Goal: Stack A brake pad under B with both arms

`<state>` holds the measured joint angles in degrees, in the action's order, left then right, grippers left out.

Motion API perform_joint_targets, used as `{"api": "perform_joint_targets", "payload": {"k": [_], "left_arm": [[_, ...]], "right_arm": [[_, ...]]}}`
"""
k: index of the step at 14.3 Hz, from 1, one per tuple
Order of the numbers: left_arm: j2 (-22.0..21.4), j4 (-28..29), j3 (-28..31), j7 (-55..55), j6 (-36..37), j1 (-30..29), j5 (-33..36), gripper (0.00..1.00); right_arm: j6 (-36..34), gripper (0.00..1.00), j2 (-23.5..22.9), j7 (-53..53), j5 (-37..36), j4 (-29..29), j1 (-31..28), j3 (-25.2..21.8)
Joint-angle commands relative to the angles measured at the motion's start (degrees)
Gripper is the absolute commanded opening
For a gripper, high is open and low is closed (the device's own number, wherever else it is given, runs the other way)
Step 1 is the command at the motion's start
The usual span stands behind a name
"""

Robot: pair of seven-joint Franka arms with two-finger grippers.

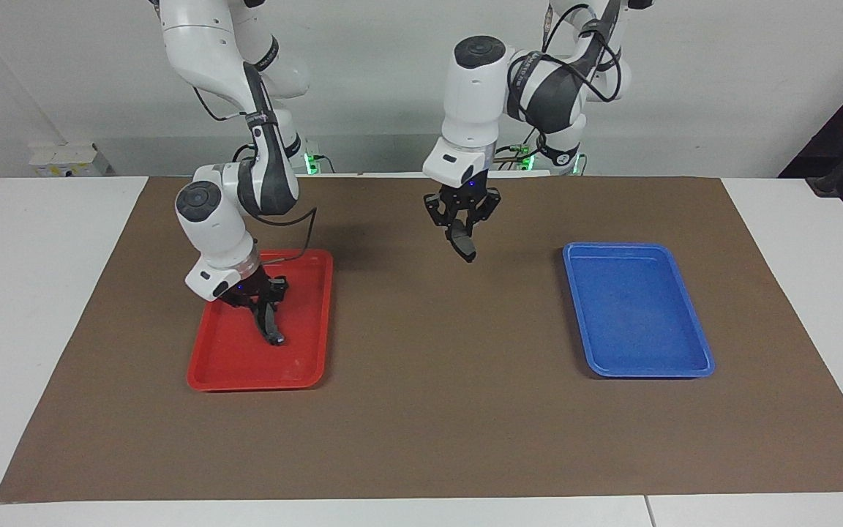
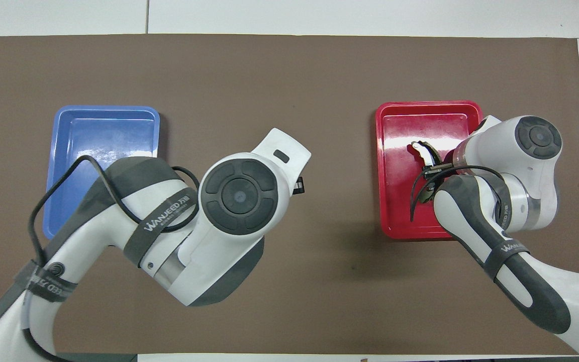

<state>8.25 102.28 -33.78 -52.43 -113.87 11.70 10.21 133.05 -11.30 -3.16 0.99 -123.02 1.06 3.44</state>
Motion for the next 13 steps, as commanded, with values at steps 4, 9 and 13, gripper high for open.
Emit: {"api": "perform_joint_targets", "payload": {"k": [4,9,13], "left_arm": [[17.2,-9.4,0.3,-5.9,-2.8,7.5,10.7,0.01],[25.1,-15.5,7.7,-6.9,-6.1,16.5,12.2,0.01],[27.4,-16.2,9.2,-5.8,-6.5,16.5,12.6,0.01]], "right_arm": [[-10.5,0.02,2.3,-1.9,0.1,7.0,-0.8,-0.2],[-20.2,0.02,3.8,-5.7,0.1,12.9,-1.2,-2.6],[-26.7,0.02,3.8,-7.6,0.4,17.5,-1.3,-4.5]]}}
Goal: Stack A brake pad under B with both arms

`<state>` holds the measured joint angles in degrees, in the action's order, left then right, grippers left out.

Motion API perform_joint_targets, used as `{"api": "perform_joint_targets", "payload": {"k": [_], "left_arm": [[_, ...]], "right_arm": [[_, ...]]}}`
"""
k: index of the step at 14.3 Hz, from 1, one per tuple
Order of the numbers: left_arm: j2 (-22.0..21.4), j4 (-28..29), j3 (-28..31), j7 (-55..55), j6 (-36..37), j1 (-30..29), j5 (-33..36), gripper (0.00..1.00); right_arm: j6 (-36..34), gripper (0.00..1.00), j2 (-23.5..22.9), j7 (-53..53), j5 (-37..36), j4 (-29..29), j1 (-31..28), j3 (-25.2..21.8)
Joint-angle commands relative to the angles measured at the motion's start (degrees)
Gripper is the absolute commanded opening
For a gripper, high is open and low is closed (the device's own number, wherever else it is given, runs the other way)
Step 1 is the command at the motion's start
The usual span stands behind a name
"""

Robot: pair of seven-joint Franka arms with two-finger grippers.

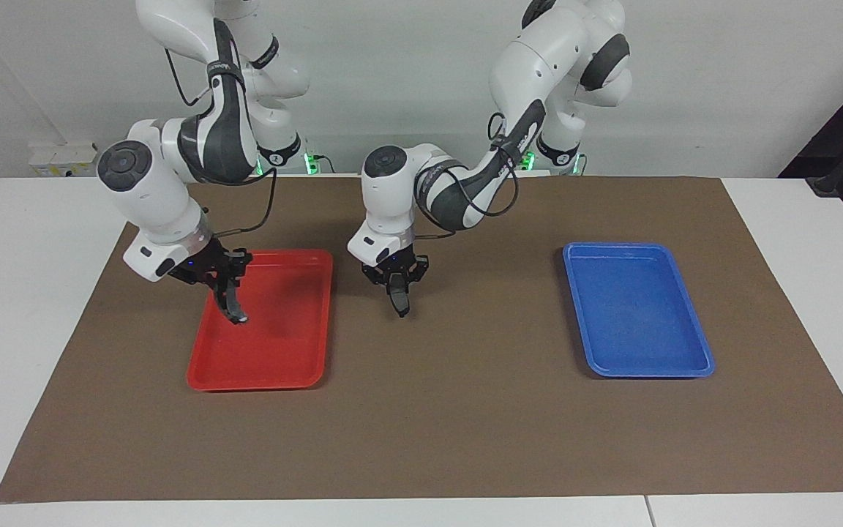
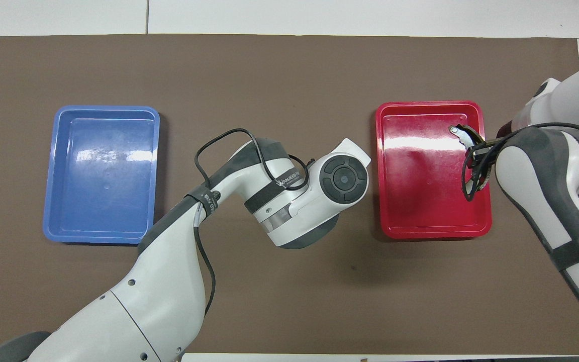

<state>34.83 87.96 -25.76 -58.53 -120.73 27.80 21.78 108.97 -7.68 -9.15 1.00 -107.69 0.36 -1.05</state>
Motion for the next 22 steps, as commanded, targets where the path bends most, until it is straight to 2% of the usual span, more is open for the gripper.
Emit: {"api": "perform_joint_targets", "payload": {"k": [1,6,10,13,14,16,17,18,22], "left_arm": [[0.8,-1.9,1.2,1.8,0.7,0.0,1.2,0.01],[1.0,-0.7,1.7,7.3,-1.5,-2.6,0.5,0.01],[0.7,3.6,2.6,8.3,-7.6,-4.1,0.5,0.01],[0.7,4.1,2.6,8.3,-8.3,-4.3,0.4,0.01],[0.7,4.1,2.6,8.3,-8.1,-4.3,0.4,0.08],[0.6,4.1,2.6,8.2,-7.9,-4.3,0.3,0.48],[0.6,4.1,2.6,8.2,-7.6,-4.3,0.2,0.61],[0.6,3.8,2.6,8.2,-7.5,-4.3,0.1,0.68],[-0.4,2.6,2.8,8.0,-5.1,-4.3,0.0,0.84]], "right_arm": [[-3.3,0.02,0.2,-1.6,0.5,2.8,-0.6,0.0],[-4.3,0.02,0.2,-1.4,0.5,3.5,-0.6,-0.2],[-4.2,0.02,0.2,-1.0,0.5,3.5,-0.5,-0.2],[-4.3,0.02,0.2,-0.3,0.5,3.5,-0.4,-0.2],[-4.3,0.02,0.2,-0.3,0.5,3.5,-0.4,-0.2],[-4.4,0.02,0.2,-0.3,0.6,3.5,-0.3,-0.2],[-4.5,0.02,0.2,0.0,0.6,4.0,-0.1,0.0],[-4.5,0.02,0.0,0.9,0.7,4.4,0.0,0.2],[-5.3,0.02,-0.8,3.6,0.7,6.9,0.5,2.0]]}}
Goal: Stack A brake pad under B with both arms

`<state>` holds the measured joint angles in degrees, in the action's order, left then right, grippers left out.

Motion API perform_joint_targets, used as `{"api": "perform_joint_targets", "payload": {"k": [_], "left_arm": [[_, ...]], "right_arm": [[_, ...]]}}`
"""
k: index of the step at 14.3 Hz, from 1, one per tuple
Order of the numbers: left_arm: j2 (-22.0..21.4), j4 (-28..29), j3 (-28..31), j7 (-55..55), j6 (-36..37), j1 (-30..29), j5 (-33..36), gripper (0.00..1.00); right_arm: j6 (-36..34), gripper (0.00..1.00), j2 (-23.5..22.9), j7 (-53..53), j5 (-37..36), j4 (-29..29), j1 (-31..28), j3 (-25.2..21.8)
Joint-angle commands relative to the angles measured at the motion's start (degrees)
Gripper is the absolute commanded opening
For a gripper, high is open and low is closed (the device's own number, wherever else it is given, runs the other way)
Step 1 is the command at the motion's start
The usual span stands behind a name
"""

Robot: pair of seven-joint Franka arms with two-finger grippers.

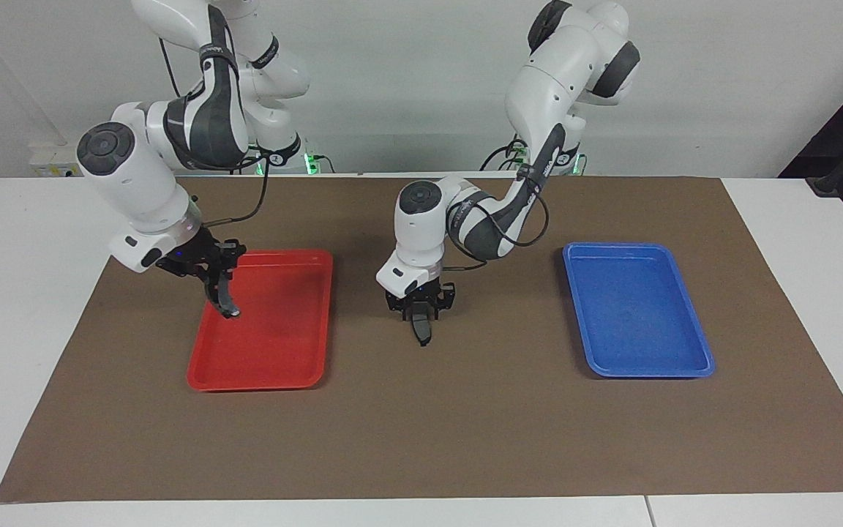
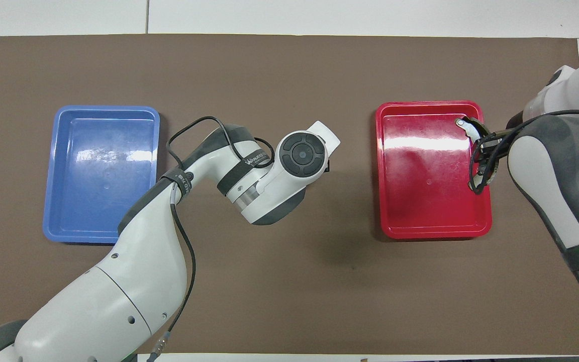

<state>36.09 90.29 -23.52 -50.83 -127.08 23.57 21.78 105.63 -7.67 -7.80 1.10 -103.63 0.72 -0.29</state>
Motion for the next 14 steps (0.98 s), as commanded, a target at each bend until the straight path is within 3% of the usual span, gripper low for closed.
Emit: {"api": "perform_joint_targets", "payload": {"k": [1,4,7,10,14], "left_arm": [[-2.4,-1.1,0.6,0.5,3.7,-0.2,-0.2,0.87],[-6.8,-2.0,0.7,0.6,7.8,-1.2,-1.5,0.98],[-12.6,-2.0,-1.1,3.1,15.2,-5.0,-2.7,0.99],[-19.8,-2.0,-1.5,13.0,21.3,-10.5,-10.2,0.99],[-27.1,1.0,0.2,25.5,25.7,-19.0,-12.5,0.99]], "right_arm": [[-2.9,0.01,-1.7,3.6,0.6,4.7,0.2,2.8],[-5.3,0.00,-3.2,9.5,2.2,8.7,1.6,4.2],[-4.9,0.00,-3.6,12.1,2.4,8.9,1.8,6.2],[-3.9,0.00,-4.0,16.7,2.1,9.2,2.8,8.5],[0.5,0.00,-5.6,23.0,1.2,9.7,3.1,14.7]]}}
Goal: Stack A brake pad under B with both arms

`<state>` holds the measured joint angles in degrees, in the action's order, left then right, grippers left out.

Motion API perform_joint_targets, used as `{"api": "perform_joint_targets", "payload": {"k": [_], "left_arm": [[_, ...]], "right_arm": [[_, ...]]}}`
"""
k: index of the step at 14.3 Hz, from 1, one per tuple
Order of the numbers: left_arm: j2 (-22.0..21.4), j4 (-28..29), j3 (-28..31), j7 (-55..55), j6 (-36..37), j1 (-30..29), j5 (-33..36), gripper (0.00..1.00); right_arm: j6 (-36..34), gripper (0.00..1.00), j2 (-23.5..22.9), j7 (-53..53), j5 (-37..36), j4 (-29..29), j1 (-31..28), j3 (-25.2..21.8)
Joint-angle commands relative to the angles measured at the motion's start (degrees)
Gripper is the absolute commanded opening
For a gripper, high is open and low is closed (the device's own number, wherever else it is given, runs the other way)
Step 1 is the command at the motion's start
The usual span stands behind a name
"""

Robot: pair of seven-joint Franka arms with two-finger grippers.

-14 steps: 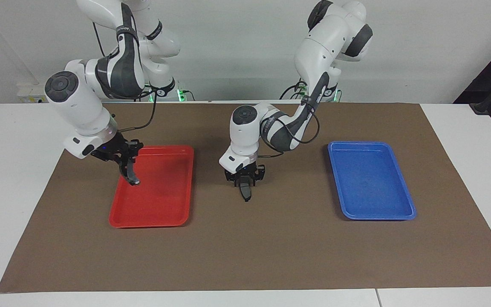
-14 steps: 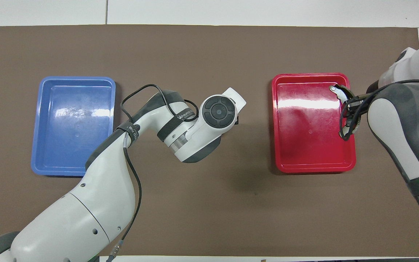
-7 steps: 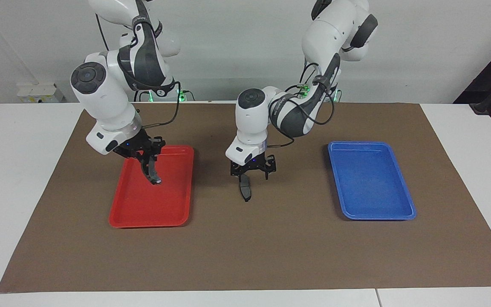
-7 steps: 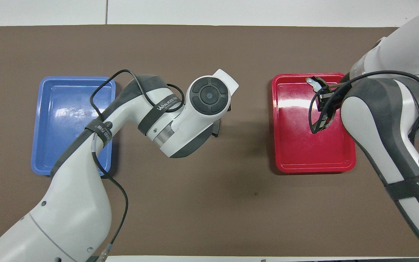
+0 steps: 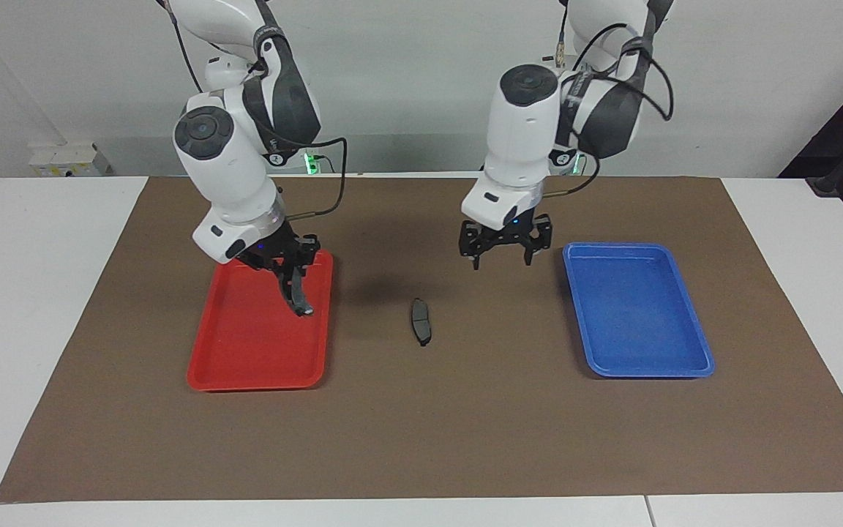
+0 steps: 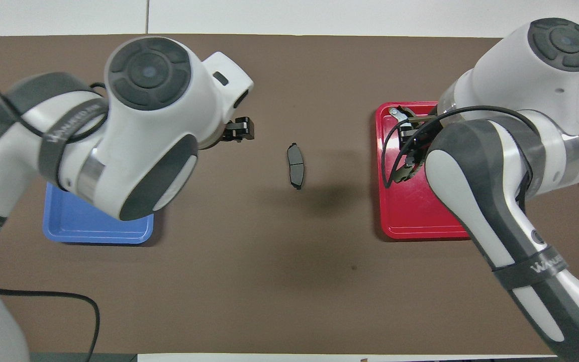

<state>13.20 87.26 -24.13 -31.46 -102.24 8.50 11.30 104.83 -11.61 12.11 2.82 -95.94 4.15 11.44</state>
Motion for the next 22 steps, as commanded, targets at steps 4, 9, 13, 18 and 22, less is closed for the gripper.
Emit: {"api": "perform_joint_targets", "payload": {"k": [4,9,13,18,22], "left_arm": [[-9.9,6.3,17.1,24.7,2.8,-3.6,-10.6,0.99],[-12.0,6.3,23.0,30.2,3.5,-3.9,-11.2,0.99],[-13.2,6.0,22.9,28.5,3.9,-3.7,-11.2,0.99],[-14.9,6.2,22.9,28.4,5.0,-3.5,-11.2,0.99],[-14.7,5.8,22.9,28.4,5.0,-3.4,-11.3,0.99]], "right_arm": [[1.9,0.00,-8.6,8.9,-3.4,10.1,5.9,4.0],[6.0,0.00,-16.9,11.4,-5.9,13.8,11.1,4.1],[11.3,0.00,-19.4,14.0,-8.7,13.3,13.6,4.1],[15.9,0.00,-20.0,14.3,-8.6,9.5,13.6,4.1],[17.9,0.00,-19.9,15.9,-8.5,7.0,13.6,4.1]]}}
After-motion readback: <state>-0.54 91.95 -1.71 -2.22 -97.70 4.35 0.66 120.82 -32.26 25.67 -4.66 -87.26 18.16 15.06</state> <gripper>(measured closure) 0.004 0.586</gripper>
